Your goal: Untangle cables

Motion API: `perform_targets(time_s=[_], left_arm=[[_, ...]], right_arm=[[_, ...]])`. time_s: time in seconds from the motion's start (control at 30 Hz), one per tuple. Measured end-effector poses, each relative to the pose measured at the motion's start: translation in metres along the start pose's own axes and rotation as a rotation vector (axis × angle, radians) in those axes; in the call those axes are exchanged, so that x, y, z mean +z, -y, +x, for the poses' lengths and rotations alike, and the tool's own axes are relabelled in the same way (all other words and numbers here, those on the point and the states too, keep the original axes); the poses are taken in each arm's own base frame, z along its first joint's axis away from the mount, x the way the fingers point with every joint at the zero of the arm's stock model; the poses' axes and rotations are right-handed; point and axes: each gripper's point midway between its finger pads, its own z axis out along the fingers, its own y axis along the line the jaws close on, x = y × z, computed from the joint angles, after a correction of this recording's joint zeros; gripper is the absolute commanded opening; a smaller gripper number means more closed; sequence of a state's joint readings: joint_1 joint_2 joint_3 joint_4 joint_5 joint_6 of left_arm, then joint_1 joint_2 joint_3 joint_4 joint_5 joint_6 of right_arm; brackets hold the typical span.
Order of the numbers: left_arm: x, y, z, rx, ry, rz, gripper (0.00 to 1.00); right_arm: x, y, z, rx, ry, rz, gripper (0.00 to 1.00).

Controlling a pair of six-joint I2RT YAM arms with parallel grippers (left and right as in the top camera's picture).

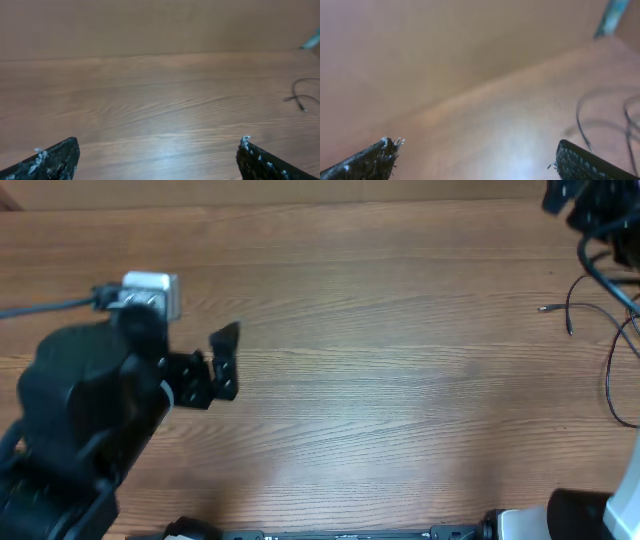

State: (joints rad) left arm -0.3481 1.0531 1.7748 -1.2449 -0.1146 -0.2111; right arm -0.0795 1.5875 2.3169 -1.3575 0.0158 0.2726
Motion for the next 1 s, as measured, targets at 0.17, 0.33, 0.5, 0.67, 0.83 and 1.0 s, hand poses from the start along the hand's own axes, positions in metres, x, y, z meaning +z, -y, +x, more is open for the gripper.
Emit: perform_targets(time_s=[0.17,0.33,0.5,0.67,0.83,1.0], left_arm=[[-0.009,-0.019,0.018,-0.016,-0.054,-0.097,0.95],[-0.003,-0.028,0.029,-0.026,-0.104,-0.149,0.94],[0.001,-0.031,0.036,-0.033,-0.130,-0.169,0.88],[0.017,-0.036,0.067,-0.068,-0.209,-0.200,0.87],[0.037,-0.041,0.098,-0.119,-0.212,-0.211,0.87],[0.030,-0.050,0.125,-0.149,-0.148,-0.206,0.86]], right_arm=[[-0.040,0.011,0.026,0.000,-0.053,0.031,1.00],[-0.084,0.018,0.043,0.001,-0.033,0.030,1.00],[-0.127,0.027,0.069,0.003,-0.006,0.020,1.00],[-0.148,0.045,0.118,0.002,-0.038,0.032,1.00],[-0.121,0.061,0.167,-0.016,-0.117,0.051,1.00],[-0.084,0.063,0.204,-0.065,-0.151,-0.008,1.00]])
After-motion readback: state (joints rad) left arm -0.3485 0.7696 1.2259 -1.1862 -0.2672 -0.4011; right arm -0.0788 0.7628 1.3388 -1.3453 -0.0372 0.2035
